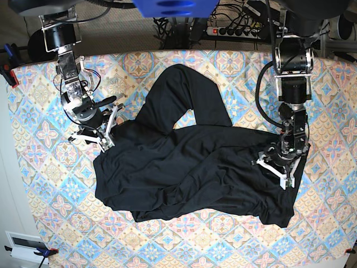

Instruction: Layout the t-shirt on the table in an organized manner, then fold the t-shirt properly

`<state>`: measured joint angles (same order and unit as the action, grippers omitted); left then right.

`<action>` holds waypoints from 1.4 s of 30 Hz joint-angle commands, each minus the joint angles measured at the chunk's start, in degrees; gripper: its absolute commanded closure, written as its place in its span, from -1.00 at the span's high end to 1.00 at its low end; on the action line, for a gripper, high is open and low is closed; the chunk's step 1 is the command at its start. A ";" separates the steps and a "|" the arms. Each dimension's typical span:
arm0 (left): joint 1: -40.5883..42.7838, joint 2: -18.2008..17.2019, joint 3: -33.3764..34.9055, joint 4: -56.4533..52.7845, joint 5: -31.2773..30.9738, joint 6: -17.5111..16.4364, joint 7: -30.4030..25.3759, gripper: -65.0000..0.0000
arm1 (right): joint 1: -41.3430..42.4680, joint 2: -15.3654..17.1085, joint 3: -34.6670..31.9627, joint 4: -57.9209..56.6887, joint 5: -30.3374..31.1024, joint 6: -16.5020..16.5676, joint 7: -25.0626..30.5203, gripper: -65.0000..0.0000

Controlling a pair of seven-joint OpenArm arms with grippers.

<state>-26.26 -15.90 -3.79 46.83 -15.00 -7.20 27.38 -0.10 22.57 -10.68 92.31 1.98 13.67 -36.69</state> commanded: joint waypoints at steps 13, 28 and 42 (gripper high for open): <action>-14.57 2.76 -0.21 -10.56 -0.42 -0.14 -10.19 -1.00 | 1.11 0.69 0.87 1.18 0.35 -0.35 0.95 -0.42; -31.37 1.26 -0.30 -13.47 13.38 -0.05 -21.44 -0.96 | 1.20 0.69 0.87 1.18 0.35 -0.35 0.95 -0.42; -23.10 -2.96 -0.30 -17.07 15.31 8.39 -21.27 -0.11 | 1.02 0.77 0.70 1.18 0.44 -0.35 0.95 -0.42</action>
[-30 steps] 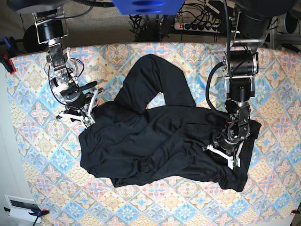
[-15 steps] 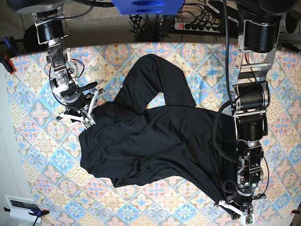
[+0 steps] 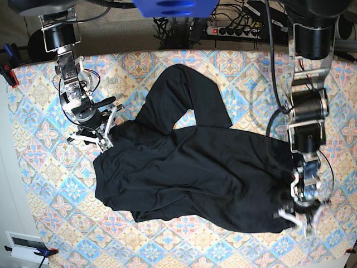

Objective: Layout the t-shirt on the table in an organized manner, then fold the t-shirt properly
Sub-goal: 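Grasp the shirt fabric with the left gripper and pull it flat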

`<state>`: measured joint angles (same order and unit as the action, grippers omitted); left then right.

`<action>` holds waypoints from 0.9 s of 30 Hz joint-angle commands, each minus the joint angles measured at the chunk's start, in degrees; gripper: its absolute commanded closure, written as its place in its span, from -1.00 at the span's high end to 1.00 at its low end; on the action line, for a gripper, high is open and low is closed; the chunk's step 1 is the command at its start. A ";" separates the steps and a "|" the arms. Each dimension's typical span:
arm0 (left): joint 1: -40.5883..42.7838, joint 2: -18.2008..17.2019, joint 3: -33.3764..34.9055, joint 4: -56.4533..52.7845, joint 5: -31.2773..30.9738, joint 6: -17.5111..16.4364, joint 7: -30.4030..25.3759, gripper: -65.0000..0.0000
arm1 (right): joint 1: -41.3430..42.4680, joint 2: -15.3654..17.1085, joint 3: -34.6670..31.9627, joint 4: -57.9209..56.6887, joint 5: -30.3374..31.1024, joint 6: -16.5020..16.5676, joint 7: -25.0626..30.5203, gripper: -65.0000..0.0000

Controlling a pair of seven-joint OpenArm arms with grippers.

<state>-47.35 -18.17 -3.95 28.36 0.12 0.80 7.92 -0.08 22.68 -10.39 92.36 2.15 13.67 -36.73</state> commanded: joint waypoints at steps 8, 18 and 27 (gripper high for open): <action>19.00 -0.77 -0.23 25.40 0.10 -1.98 10.32 -0.11 | 0.91 0.66 0.15 1.23 0.26 -0.35 0.99 -0.42; 23.57 -0.42 0.21 26.10 0.28 -2.42 11.02 -0.11 | 0.91 0.66 0.15 1.23 0.26 -0.35 0.99 -0.42; 21.02 1.43 0.30 15.29 0.19 -2.51 14.01 -0.33 | 0.91 0.66 0.15 1.23 0.26 -0.35 0.99 -0.42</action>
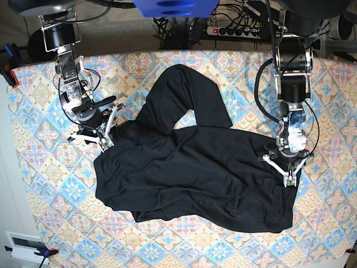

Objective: Layout the t-shirt on the table in an organized manner, then fold the t-shirt properly
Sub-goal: 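Grasp the shirt fabric with the left gripper and pull it flat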

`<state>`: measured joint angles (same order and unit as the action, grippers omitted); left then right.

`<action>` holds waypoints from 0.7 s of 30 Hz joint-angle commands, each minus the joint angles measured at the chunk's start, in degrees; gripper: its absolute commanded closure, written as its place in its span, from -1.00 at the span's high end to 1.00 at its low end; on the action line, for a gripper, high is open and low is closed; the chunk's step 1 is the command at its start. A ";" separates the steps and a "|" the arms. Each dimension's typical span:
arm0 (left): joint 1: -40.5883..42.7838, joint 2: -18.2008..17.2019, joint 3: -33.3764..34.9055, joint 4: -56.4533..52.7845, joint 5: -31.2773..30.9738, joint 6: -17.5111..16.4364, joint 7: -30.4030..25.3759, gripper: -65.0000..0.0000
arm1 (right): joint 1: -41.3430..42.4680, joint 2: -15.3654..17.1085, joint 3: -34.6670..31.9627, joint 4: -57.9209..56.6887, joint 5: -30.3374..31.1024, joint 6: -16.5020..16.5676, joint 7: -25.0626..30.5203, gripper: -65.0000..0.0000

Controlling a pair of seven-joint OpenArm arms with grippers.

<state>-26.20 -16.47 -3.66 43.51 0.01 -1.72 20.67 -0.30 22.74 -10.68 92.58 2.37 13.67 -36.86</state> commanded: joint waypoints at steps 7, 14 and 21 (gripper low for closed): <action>-2.60 1.30 -0.51 0.14 -0.23 -1.84 1.00 -0.93 | 1.39 0.60 0.44 0.83 0.05 -0.35 1.13 -0.42; -9.80 2.36 -0.34 0.23 -5.42 -2.55 1.09 -0.97 | 1.48 0.60 0.61 0.83 0.05 -0.35 1.13 -0.42; -17.45 3.85 -0.34 0.05 -6.56 -2.55 1.00 -0.96 | 1.48 0.60 0.79 0.83 0.05 -0.35 1.13 -0.42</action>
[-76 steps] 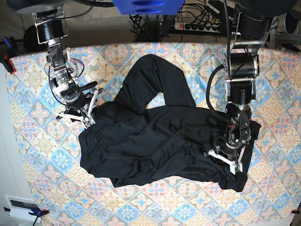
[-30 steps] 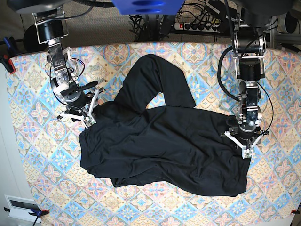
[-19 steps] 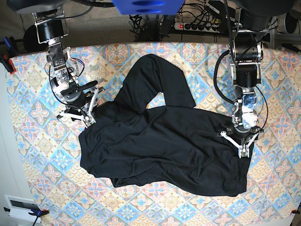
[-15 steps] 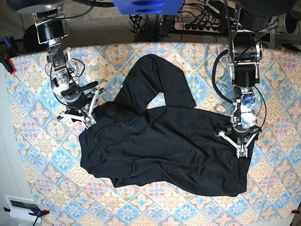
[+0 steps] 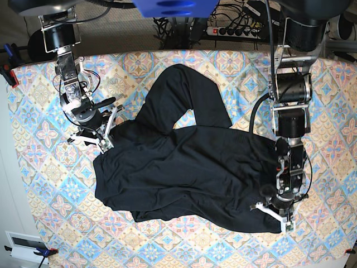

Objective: Layout the t-shirt on the table in an organized manner, then fold the t-shirt properly
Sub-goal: 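Grasp the shirt fabric with the left gripper and pull it flat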

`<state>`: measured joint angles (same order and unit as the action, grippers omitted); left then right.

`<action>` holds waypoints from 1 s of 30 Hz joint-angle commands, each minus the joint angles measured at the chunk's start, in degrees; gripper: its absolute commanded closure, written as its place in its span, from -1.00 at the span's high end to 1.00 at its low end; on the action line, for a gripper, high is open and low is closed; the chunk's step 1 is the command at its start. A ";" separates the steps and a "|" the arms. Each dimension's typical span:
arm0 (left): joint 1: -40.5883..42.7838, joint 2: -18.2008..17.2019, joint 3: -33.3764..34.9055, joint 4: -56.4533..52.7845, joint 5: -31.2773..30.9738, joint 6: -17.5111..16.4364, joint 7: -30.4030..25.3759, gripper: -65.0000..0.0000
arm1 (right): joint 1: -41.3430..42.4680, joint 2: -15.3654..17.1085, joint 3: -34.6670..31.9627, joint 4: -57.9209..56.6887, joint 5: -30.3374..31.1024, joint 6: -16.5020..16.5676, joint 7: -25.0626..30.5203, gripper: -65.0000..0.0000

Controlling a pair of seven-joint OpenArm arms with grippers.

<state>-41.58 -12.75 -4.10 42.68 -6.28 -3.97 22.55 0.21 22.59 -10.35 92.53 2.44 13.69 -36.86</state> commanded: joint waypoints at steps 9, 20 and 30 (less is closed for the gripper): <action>-8.40 1.19 0.45 -7.99 -0.27 -0.12 -0.79 -0.95 | 0.80 0.75 0.55 0.96 -0.02 -0.37 1.13 -0.42; 1.36 1.02 -0.08 -8.08 -6.42 -0.30 -0.70 -0.23 | 0.98 0.75 0.55 0.52 -0.02 -0.37 1.13 -0.42; 4.79 -1.44 0.01 -8.17 -16.44 -0.21 -0.52 -0.23 | 0.98 0.75 0.28 0.35 -0.02 -0.37 1.13 -0.42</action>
<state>-35.18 -14.06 -4.05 33.58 -22.35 -3.90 22.33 0.19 22.72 -10.41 92.07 2.39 13.67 -36.71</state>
